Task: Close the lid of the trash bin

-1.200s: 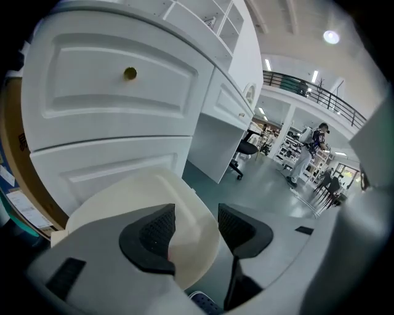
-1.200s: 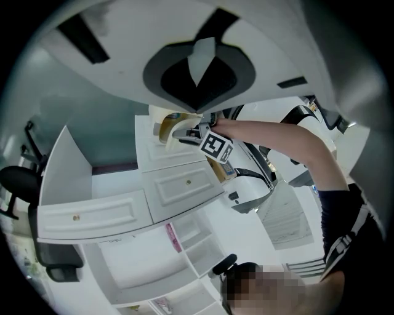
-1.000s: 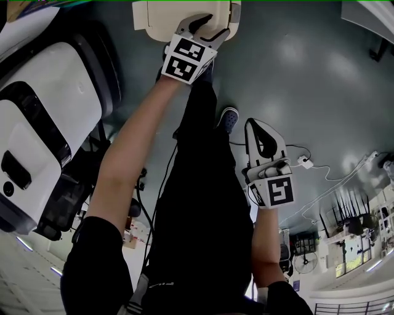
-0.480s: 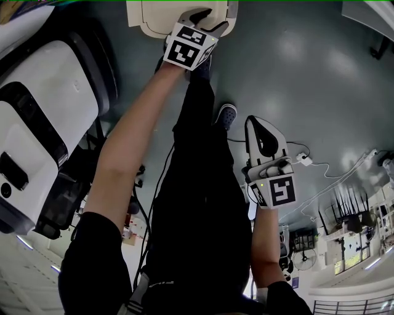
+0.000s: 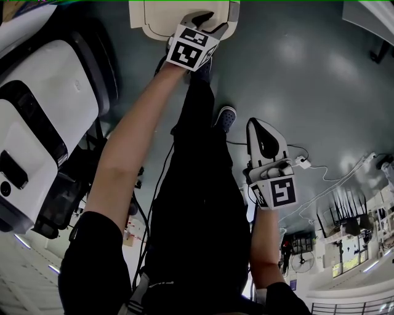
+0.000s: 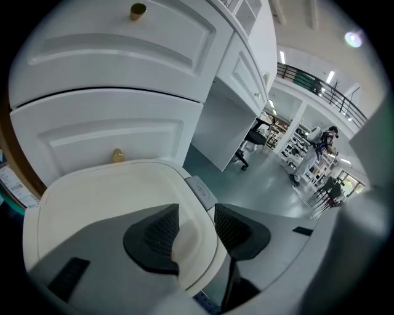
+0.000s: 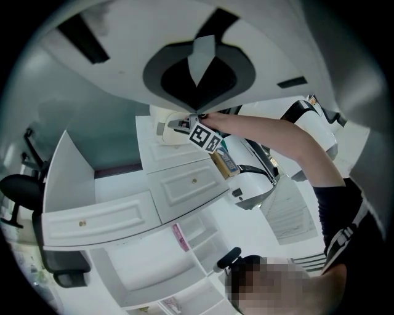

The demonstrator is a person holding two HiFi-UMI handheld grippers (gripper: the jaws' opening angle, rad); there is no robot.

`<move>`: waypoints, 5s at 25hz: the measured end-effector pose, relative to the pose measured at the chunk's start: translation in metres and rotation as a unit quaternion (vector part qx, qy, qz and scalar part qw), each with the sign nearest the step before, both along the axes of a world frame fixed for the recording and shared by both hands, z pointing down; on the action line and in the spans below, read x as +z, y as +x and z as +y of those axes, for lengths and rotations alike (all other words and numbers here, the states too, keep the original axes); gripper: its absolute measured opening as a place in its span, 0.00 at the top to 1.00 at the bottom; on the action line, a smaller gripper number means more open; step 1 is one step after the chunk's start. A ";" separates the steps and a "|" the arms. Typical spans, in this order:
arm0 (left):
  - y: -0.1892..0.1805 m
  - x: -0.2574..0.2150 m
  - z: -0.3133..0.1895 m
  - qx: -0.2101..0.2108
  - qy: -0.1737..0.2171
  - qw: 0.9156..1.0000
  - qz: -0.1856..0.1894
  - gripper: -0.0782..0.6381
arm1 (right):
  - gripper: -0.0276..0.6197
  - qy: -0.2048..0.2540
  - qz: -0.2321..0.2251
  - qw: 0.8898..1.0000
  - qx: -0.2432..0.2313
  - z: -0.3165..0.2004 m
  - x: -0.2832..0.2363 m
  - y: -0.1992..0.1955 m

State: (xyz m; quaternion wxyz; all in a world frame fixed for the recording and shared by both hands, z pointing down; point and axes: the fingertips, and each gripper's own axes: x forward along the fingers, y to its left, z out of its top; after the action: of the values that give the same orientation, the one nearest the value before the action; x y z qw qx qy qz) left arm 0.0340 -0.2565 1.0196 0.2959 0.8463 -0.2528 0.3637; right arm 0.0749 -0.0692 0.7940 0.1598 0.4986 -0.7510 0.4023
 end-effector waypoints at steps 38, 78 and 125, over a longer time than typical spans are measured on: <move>-0.141 -0.631 0.201 -0.187 0.239 0.936 0.178 0.63 | 0.95 0.258 0.090 0.962 -0.017 0.077 -0.427 0.028; -0.161 -0.774 0.431 -0.228 0.343 0.884 0.220 0.63 | 0.95 0.365 0.077 0.927 -0.040 0.240 -0.556 0.024; -0.204 -0.793 0.425 -0.182 0.352 0.894 0.210 0.89 | 0.95 0.352 0.103 0.930 -0.034 0.241 -0.563 -0.046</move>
State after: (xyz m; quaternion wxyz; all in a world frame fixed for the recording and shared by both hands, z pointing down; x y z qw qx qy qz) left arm -0.1704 0.1682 0.2271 0.0857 0.8909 -0.4460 0.0049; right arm 0.0292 0.1717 0.2313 0.0643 0.5353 -0.8405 0.0534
